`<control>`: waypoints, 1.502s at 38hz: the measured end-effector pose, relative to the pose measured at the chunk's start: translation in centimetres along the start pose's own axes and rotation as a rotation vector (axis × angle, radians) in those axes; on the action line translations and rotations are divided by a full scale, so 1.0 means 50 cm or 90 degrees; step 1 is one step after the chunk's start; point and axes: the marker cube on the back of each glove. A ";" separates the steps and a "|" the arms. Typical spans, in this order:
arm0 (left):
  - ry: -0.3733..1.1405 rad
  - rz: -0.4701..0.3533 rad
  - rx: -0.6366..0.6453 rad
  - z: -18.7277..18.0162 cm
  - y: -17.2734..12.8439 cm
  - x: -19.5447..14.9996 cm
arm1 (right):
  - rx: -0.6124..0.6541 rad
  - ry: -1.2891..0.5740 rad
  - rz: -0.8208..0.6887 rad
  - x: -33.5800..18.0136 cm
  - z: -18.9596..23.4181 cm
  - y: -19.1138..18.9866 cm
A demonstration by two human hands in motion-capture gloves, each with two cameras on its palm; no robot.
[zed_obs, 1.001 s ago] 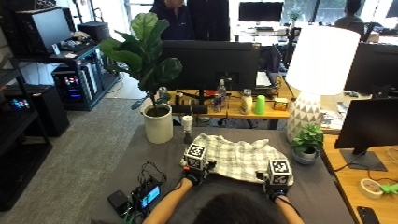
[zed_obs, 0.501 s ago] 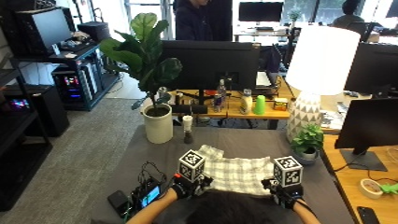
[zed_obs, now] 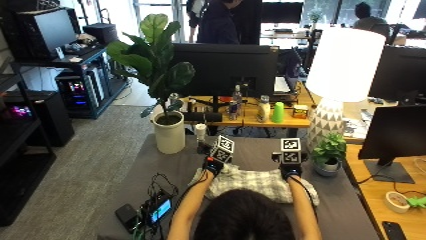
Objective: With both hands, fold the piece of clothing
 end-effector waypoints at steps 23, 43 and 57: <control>0.114 0.027 -0.130 0.181 0.109 0.056 | -0.291 -0.118 0.272 0.125 0.201 0.188; 0.195 0.036 -0.249 0.089 0.123 -0.031 | -0.260 -0.228 0.250 0.076 0.172 0.152; 0.325 -0.107 -0.032 -0.060 0.100 -0.211 | -0.045 -0.421 0.142 -0.081 0.043 -0.081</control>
